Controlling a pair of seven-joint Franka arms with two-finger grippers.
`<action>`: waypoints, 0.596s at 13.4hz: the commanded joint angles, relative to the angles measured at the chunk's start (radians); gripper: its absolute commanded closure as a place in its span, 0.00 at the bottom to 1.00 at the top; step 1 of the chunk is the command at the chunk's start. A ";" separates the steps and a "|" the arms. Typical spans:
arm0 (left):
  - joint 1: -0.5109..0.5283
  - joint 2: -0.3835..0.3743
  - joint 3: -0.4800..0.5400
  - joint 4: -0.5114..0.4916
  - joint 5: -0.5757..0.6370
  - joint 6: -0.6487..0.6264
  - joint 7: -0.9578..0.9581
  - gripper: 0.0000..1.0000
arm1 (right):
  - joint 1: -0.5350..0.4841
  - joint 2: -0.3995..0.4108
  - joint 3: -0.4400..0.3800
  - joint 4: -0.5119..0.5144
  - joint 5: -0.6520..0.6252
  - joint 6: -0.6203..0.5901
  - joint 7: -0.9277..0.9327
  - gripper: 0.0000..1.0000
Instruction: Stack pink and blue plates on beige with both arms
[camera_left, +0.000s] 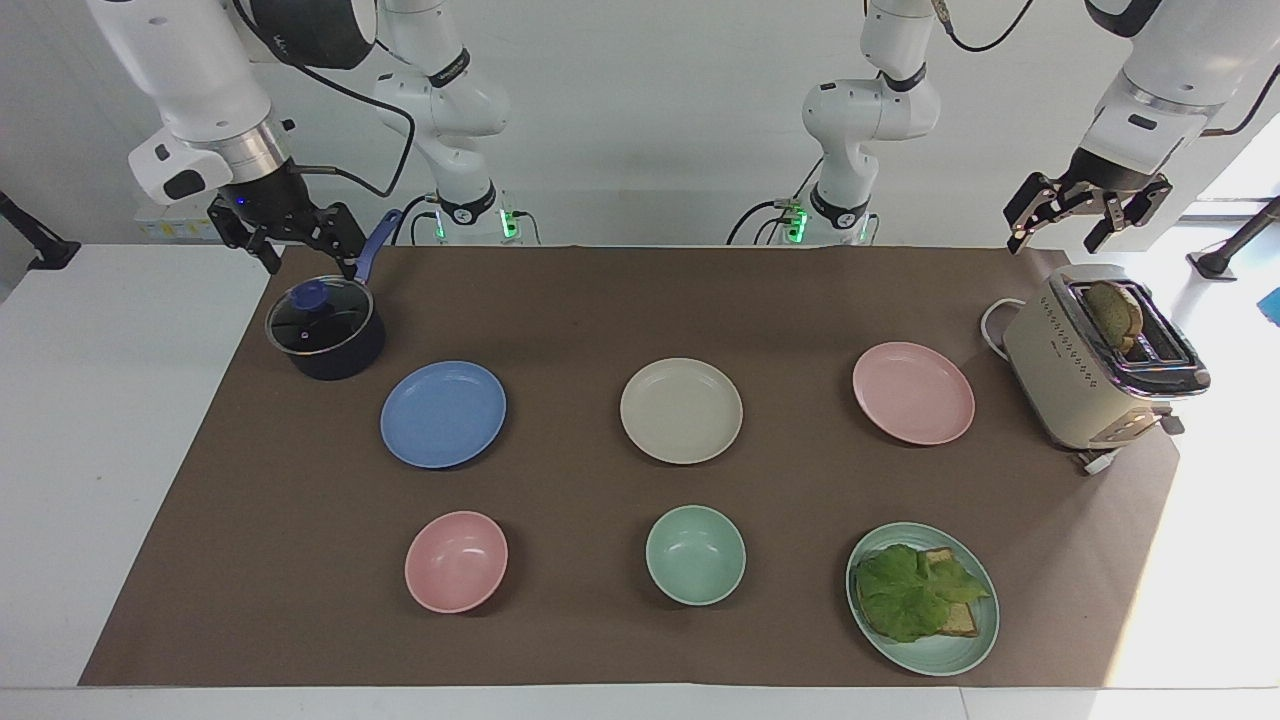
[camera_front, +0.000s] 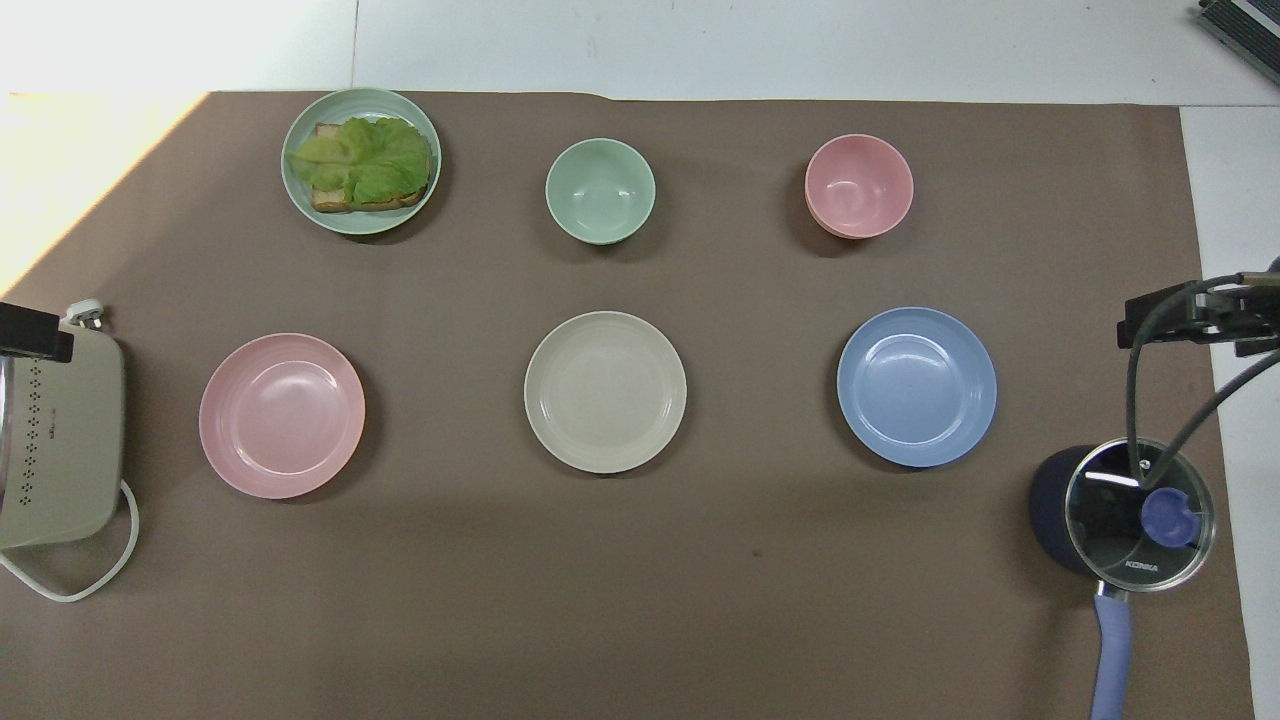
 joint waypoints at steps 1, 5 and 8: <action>-0.003 -0.015 0.001 -0.005 0.015 -0.009 0.001 0.00 | -0.004 -0.009 0.003 -0.002 -0.001 0.000 0.009 0.00; -0.020 -0.013 -0.005 -0.004 0.005 -0.006 0.007 0.00 | -0.004 -0.009 0.003 -0.002 -0.001 0.000 0.010 0.00; -0.021 -0.013 -0.016 -0.005 0.003 -0.008 0.004 0.00 | -0.004 -0.009 0.003 -0.002 -0.001 0.000 0.009 0.00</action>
